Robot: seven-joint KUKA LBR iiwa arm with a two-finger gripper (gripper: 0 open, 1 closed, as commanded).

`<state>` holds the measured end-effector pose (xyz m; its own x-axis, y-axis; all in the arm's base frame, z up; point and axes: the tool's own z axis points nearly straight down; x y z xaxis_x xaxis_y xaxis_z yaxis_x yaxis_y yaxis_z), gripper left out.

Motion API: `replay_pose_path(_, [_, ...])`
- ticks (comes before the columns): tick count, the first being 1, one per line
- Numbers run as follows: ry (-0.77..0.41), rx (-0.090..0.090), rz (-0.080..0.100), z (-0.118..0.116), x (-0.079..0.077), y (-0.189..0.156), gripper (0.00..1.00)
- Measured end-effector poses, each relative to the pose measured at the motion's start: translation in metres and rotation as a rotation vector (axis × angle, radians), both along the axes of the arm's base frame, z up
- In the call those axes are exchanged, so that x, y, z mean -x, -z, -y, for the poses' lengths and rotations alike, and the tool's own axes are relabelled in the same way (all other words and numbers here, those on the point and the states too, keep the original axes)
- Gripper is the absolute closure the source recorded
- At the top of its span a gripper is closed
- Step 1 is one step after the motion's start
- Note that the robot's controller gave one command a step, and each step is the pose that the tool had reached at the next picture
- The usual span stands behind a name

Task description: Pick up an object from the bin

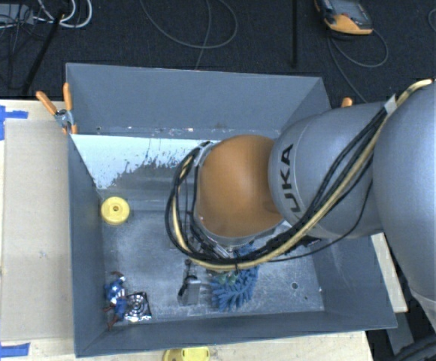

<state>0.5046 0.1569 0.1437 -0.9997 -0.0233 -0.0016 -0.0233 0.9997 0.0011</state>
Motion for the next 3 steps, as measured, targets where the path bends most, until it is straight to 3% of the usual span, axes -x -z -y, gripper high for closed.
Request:
replay_pose_path(1, [-0.138,0.004,-0.007,0.004,0.010,0.033,0.00])
replay_pose_path(2, [-0.178,0.000,-0.004,0.044,0.000,0.037,0.00])
replay_pose_path(3, [-0.057,0.002,-0.002,0.078,-0.008,0.019,0.00])
